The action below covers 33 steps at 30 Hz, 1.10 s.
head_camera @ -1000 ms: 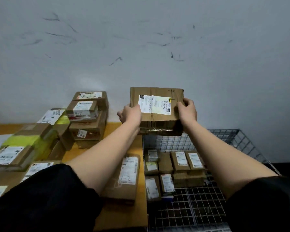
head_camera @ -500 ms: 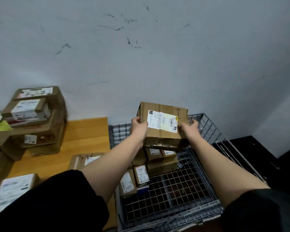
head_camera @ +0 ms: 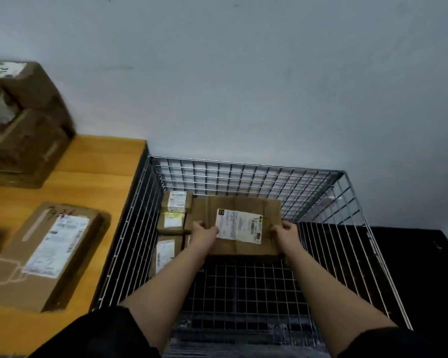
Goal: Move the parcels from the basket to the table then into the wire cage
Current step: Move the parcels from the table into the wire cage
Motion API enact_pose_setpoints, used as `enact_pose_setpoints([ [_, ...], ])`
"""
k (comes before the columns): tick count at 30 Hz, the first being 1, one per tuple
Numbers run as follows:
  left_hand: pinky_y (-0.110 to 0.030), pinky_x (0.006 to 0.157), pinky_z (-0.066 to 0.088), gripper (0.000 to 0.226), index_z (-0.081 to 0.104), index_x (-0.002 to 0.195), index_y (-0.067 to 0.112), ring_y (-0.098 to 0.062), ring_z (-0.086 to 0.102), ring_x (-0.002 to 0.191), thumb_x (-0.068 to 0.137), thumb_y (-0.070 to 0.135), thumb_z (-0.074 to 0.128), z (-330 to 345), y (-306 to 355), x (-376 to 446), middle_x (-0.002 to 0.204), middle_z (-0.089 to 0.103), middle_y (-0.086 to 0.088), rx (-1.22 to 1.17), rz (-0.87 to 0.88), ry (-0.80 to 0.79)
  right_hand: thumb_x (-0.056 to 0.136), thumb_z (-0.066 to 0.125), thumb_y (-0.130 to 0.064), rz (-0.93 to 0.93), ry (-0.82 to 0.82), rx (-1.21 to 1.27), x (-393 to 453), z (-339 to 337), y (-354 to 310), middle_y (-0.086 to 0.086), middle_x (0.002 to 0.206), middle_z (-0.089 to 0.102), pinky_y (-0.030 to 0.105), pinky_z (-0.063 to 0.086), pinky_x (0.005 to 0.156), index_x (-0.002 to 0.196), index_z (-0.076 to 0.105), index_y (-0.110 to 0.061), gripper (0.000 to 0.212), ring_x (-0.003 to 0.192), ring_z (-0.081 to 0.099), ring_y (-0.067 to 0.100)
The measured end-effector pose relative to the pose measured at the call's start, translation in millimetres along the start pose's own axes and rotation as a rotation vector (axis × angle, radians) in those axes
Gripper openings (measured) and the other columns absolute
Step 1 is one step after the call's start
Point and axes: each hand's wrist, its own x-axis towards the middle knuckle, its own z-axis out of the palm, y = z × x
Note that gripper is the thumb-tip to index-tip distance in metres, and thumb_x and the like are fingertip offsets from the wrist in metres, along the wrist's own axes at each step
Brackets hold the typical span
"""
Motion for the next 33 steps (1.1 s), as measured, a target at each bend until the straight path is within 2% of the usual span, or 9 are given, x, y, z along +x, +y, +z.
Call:
enact_pose_setpoints([
  [2,-0.033,0.082,0.046,0.051,0.03,0.138,0.007,-0.028,0.052,0.099,0.094,0.014,0.054,10,-15,13,0.13,0.049,-0.017,0.022,-0.05,0.025,0.094,0.054,-0.008,0.062,-0.022,-0.005,20,2,16,0.015,0.122,0.05,0.03,0.044,0.057,0.137,0.032,-0.01,0.049,0.082,0.054,0.023],
  [4,-0.032,0.08,0.046,0.046,0.035,0.134,0.007,-0.026,0.051,0.093,0.093,0.014,0.055,19,-36,35,0.118,0.054,-0.016,0.031,-0.086,0.04,0.094,0.055,-0.009,0.123,-0.06,-0.023,41,6,37,0.017,0.132,0.047,0.035,0.048,0.07,0.141,0.027,-0.013,0.055,0.094,0.054,0.027],
  [6,-0.034,0.084,0.048,0.045,0.038,0.132,0.009,-0.028,0.055,0.097,0.092,0.016,0.057,27,-58,58,0.111,0.054,-0.012,0.055,-0.13,0.042,0.094,0.056,-0.009,0.19,-0.075,-0.04,61,11,61,0.018,0.14,0.042,0.041,0.049,0.084,0.144,0.022,-0.014,0.06,0.105,0.052,0.031],
  [8,-0.038,0.092,0.048,0.047,0.039,0.134,0.01,-0.032,0.055,0.109,0.092,0.015,0.057,35,-79,82,0.119,0.055,-0.014,0.073,-0.176,0.016,0.094,0.056,-0.011,0.246,-0.08,-0.054,81,17,84,0.02,0.142,0.039,0.044,0.048,0.092,0.146,0.019,-0.015,0.063,0.114,0.051,0.036],
  [16,-0.04,0.094,0.05,0.065,0.026,0.149,0.02,-0.032,0.055,0.114,0.092,0.021,0.058,67,-177,192,0.138,0.047,-0.014,0.039,-0.296,-0.102,0.094,0.057,-0.011,0.345,-0.067,-0.026,176,49,184,0.021,0.14,0.043,0.049,0.048,0.095,0.148,0.015,-0.011,0.069,0.115,0.052,0.038],
  [20,-0.031,0.085,0.048,0.06,0.028,0.149,0.018,-0.027,0.055,0.109,0.095,0.02,0.055,86,-219,223,0.138,0.048,-0.014,0.043,-0.324,-0.094,0.093,0.058,-0.011,0.38,-0.043,-0.053,212,57,232,0.02,0.138,0.043,0.05,0.047,0.098,0.147,0.017,-0.012,0.068,0.115,0.052,0.037],
  [25,-0.022,0.067,0.047,0.054,0.035,0.144,0.015,-0.019,0.054,0.095,0.095,0.016,0.057,103,-260,248,0.129,0.055,-0.013,0.05,-0.352,-0.099,0.093,0.058,-0.011,0.428,-0.045,-0.063,245,65,275,0.021,0.138,0.044,0.043,0.048,0.086,0.147,0.017,-0.01,0.068,0.11,0.053,0.037],
  [29,-0.024,0.082,0.042,0.051,0.038,0.143,0.014,-0.023,0.053,0.101,0.094,0.013,0.055,113,-275,267,0.128,0.056,-0.012,0.074,-0.346,-0.015,0.093,0.059,-0.015,0.45,-0.056,-0.037,270,79,294,0.02,0.136,0.046,0.05,0.047,0.098,0.145,0.021,-0.011,0.065,0.115,0.053,0.037],
  [33,-0.027,0.084,0.045,0.03,0.051,0.121,0.012,-0.021,0.056,0.095,0.092,0.007,0.057,123,-287,276,0.111,0.058,-0.003,-0.002,-0.322,0.066,0.092,0.059,-0.013,0.465,-0.061,0.028,285,89,308,0.017,0.136,0.047,0.05,0.046,0.099,0.146,0.021,-0.013,0.067,0.114,0.054,0.035],
])
